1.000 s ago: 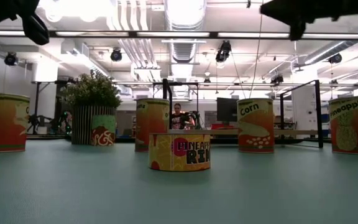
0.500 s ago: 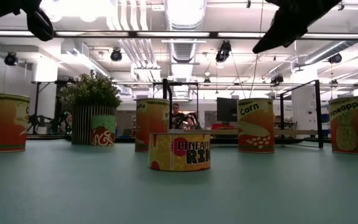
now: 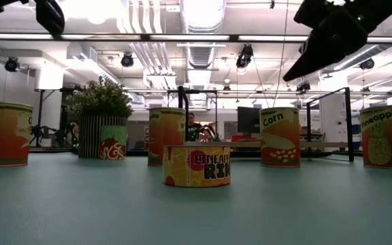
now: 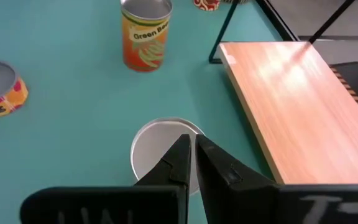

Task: Pick and place cans onto a shelf
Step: Put the orange can on the shelf

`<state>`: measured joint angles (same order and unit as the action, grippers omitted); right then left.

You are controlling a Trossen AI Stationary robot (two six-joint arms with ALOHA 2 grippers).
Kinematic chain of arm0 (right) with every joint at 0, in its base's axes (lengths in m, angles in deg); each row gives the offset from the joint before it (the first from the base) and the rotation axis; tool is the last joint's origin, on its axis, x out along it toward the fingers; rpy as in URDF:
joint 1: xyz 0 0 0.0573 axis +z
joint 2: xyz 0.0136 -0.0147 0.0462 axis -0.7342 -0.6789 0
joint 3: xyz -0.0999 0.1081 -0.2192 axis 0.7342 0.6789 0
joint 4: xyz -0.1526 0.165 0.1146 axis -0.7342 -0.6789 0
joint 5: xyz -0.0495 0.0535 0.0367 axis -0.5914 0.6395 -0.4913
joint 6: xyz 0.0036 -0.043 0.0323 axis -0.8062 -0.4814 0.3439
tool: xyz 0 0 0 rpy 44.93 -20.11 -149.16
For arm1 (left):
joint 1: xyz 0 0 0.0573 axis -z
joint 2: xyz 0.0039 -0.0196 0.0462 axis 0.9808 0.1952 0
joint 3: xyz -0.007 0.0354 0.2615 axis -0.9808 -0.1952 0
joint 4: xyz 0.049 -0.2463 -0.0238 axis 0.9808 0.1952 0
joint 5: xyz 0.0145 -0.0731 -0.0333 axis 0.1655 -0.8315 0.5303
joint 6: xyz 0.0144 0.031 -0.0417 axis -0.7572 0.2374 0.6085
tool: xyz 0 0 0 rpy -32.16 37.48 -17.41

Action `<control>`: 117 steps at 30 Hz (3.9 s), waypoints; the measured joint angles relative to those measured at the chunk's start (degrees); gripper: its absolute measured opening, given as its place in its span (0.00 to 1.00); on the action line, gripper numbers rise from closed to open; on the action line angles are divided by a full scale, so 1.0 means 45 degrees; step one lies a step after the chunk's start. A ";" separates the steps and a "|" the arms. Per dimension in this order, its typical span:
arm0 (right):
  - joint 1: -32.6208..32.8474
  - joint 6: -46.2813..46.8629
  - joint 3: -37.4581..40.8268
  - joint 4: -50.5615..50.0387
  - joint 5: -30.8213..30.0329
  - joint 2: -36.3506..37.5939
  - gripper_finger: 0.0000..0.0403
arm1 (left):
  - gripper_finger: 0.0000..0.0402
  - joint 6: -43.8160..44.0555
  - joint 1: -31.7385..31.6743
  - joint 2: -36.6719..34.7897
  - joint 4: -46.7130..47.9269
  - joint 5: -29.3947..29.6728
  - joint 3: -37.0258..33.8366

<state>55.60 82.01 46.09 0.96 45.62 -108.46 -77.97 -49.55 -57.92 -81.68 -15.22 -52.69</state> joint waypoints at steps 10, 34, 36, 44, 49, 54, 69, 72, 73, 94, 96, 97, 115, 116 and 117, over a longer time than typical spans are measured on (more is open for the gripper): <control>-0.0058 0.0247 -0.0307 -0.0271 -0.0001 0.0006 0.10 | 0.00 -0.0004 0.0000 0.1311 0.0023 0.0014 0.0711; -0.0091 0.2169 -0.0400 -0.0260 0.0127 -0.2766 0.95 | 0.00 -0.2064 0.0000 0.1573 0.0038 0.0267 0.1550; -0.0134 0.2241 -0.0400 -0.0244 0.0130 -0.2902 0.95 | 0.00 -0.2067 0.0000 0.1573 0.0036 0.0267 0.1550; -0.0175 0.2256 -0.0400 0.0407 0.0157 -0.3310 0.93 | 0.00 -0.2064 0.0000 0.1573 0.0026 0.0262 0.1550; -0.0258 0.2587 -0.0400 0.0344 0.0177 -0.3450 0.83 | 0.00 -0.2059 0.0000 0.1582 0.0031 0.0262 0.1550; -0.0261 0.2769 -0.0414 0.0414 0.0310 -0.3559 0.73 | 0.00 -0.2054 0.0000 0.1582 -0.0015 0.0257 0.1550; -0.0324 0.2345 -0.2038 -0.0771 0.0549 -0.3109 0.76 | 0.00 -0.1526 -0.0001 0.1597 -0.0012 0.0166 0.1550; -0.0597 0.2078 -0.3047 -0.1355 0.0557 -0.3218 0.76 | 0.00 -0.1938 -0.0005 0.1597 -0.0258 0.0193 0.1546; -0.0737 0.1914 -0.3386 -0.1593 0.0589 -0.3291 0.76 | 0.00 -0.2123 -0.0005 0.1597 -0.0373 0.0223 0.1545; -0.5865 -0.2603 -0.9879 -0.2427 0.3552 -0.8367 0.76 | 0.00 -0.3731 0.0000 0.1305 -0.0895 0.0792 0.1545; -0.6489 -0.2940 -1.0100 -0.2438 0.3976 -0.8694 0.77 | 0.00 -0.3672 0.0000 0.1305 -0.0806 0.0791 0.1545; -0.6798 -0.3113 -1.0174 -0.2435 0.4247 -0.8817 0.77 | 0.00 -0.3622 0.0000 0.1306 -0.0784 0.0787 0.1545; -0.9948 -0.5087 -1.0255 -0.0901 0.7133 -1.0113 0.77 | 0.00 -0.3584 0.0000 0.1291 -0.0569 0.0782 0.1545; -0.9968 -0.5137 -1.0255 -0.0884 0.7130 -1.0180 0.77 | 0.00 -0.3586 0.0000 0.1291 -0.0557 0.0782 0.1545; -0.9998 -0.5174 -1.0255 -0.0800 0.7130 -1.0249 0.77 | 0.00 -0.3584 0.0000 0.1291 -0.0530 0.0782 0.1545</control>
<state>10.61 58.72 -0.06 -2.64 77.71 -154.58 -94.10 -49.55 -52.11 -84.06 -11.71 -45.74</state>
